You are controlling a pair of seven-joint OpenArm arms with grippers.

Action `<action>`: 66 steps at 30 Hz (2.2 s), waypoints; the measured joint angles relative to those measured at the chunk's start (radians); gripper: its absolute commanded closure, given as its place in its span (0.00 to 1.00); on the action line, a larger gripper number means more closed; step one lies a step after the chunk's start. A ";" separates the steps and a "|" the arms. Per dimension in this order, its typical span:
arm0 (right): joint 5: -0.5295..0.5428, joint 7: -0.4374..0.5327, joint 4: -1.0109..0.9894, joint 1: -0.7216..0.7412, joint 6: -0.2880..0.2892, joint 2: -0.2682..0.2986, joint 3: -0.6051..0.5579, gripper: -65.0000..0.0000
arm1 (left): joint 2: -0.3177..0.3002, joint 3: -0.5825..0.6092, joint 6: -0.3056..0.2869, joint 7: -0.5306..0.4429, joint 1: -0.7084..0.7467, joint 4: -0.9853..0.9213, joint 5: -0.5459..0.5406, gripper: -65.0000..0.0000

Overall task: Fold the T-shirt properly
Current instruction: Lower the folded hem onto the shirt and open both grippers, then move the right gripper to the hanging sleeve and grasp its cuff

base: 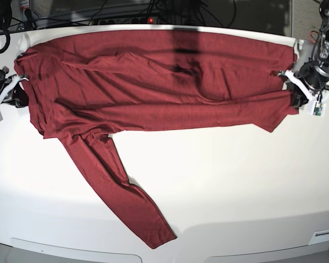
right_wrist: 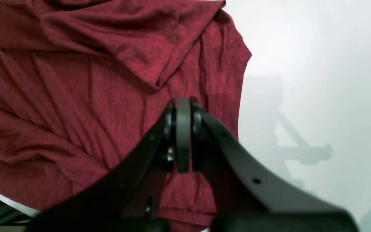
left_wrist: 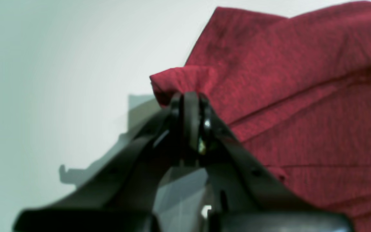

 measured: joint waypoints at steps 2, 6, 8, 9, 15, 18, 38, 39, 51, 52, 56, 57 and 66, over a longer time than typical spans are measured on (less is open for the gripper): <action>-0.001 0.000 0.000 0.003 0.000 0.000 0.000 1.00 | 0.000 0.000 0.000 -0.008 -0.003 0.000 0.000 1.00; -0.022 0.000 0.000 0.005 0.000 0.000 0.000 1.00 | 0.000 0.000 0.000 -0.004 -0.002 0.000 0.000 0.59; -0.022 0.000 0.000 0.006 0.000 0.000 0.000 0.83 | 0.000 0.000 0.000 -0.004 -0.003 0.000 0.000 0.49; -0.023 0.000 0.000 0.011 0.000 -0.002 0.000 0.75 | 0.000 0.000 0.000 -0.003 -0.002 0.000 0.000 0.48; -0.033 -0.008 -0.001 0.112 -0.001 -0.037 0.003 0.59 | 0.000 0.000 0.000 0.005 -0.002 0.000 -0.002 0.48; -0.031 -0.040 -0.003 0.226 0.000 -0.104 0.000 0.59 | 0.005 0.000 0.000 0.004 -0.003 0.000 -0.015 0.48; -0.077 -0.483 -0.625 0.954 -0.077 -0.203 -0.388 0.59 | 0.094 -0.003 0.000 0.008 -0.011 0.000 0.068 0.48; -0.077 -0.496 -0.666 0.990 -0.077 -0.203 -0.399 0.59 | 0.093 -0.003 0.000 0.009 -0.011 0.000 0.068 0.48; -0.310 -0.422 -1.031 1.173 -0.077 -0.293 -0.432 0.59 | 0.093 -0.003 0.000 0.008 -0.011 0.000 0.069 0.48; -0.351 -0.401 -1.035 1.168 -0.077 -0.309 -0.432 0.59 | 0.094 -0.003 0.001 0.008 -0.011 0.000 0.087 0.48; -0.476 -0.344 -1.040 1.149 -0.089 -0.365 -0.432 0.59 | 0.094 -0.003 0.000 0.008 -0.011 0.000 0.123 0.48; -0.502 -0.319 -1.041 1.146 -0.111 -0.379 -0.432 0.59 | 0.093 -0.003 0.000 0.008 -0.011 0.000 0.124 0.48; -0.591 -0.253 -1.041 1.147 -0.159 -0.396 -0.432 0.59 | 0.094 -0.003 0.000 0.008 -0.011 0.000 0.124 0.48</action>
